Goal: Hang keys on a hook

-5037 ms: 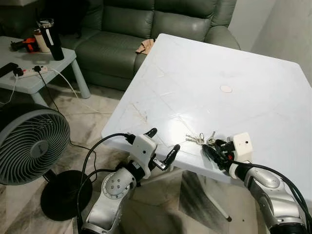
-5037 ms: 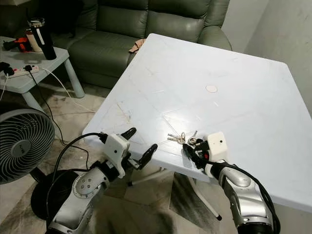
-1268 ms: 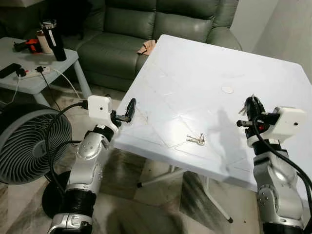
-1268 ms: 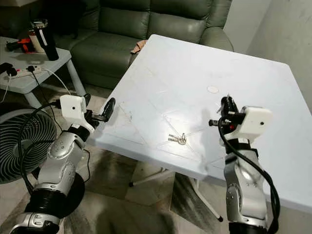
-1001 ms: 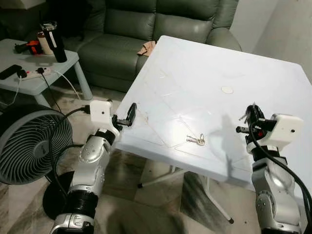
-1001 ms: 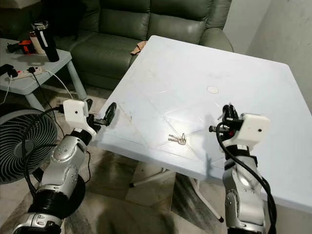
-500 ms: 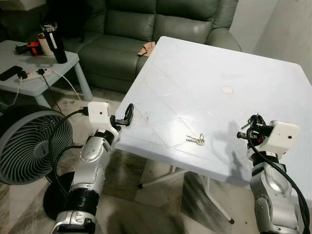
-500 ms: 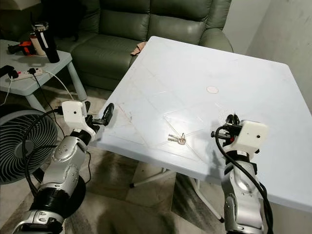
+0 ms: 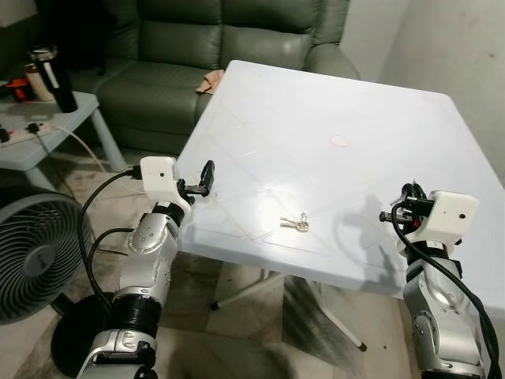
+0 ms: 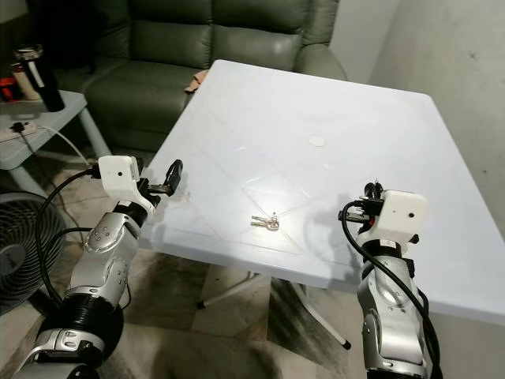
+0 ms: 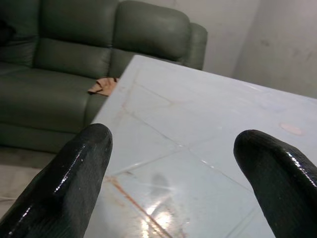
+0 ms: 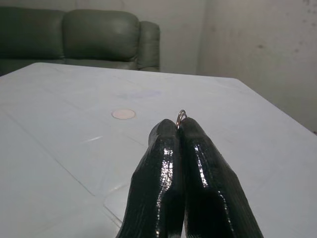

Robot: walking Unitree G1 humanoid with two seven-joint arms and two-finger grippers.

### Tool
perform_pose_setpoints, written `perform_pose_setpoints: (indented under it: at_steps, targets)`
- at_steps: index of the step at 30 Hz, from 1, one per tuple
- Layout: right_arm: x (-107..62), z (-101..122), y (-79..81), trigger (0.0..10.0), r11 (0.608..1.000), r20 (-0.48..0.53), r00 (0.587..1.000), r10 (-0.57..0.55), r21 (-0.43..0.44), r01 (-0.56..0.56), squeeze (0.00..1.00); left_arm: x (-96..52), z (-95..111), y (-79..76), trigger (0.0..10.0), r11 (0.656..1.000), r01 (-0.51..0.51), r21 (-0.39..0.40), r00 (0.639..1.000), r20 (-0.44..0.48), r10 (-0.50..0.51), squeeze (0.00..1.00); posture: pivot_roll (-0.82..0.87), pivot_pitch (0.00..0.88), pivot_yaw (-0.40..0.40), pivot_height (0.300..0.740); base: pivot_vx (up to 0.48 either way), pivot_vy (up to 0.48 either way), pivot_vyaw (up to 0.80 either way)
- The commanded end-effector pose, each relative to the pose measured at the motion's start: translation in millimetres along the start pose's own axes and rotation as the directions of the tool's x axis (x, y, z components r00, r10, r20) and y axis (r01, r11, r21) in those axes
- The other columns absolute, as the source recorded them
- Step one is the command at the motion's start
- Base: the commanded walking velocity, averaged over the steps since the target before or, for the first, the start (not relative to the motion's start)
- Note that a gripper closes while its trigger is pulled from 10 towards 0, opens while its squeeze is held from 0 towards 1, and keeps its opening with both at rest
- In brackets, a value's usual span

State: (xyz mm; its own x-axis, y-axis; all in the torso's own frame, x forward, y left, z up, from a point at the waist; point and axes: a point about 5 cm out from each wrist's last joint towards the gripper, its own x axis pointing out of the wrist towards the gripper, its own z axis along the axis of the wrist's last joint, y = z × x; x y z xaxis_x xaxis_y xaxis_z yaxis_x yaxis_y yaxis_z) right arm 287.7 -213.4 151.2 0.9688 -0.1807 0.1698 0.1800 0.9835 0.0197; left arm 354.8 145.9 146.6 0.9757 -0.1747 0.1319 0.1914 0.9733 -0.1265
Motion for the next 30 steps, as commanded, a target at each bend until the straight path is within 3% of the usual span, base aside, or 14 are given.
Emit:
perform_pose_setpoints:
  at_steps: [1,30]
  targets:
    - [0.1,-1.3,1.6,10.0,1.000,-0.012,1.000,0.004,-0.003,-0.004,0.00,2.1,0.5,0.2,10.0,1.000,0.003,0.019,1.000,-0.009,-0.003,0.00,0.03,0.072,-0.030,0.740,0.000,0.000,-0.72]
    - [4.5,2.5,3.8,10.0,1.000,-0.003,1.000,0.023,-0.019,-0.023,0.00,3.9,0.9,-0.4,10.0,1.000,0.005,0.010,1.000,-0.003,-0.005,0.00,0.03,0.057,-0.046,0.740,0.000,0.000,-0.73]
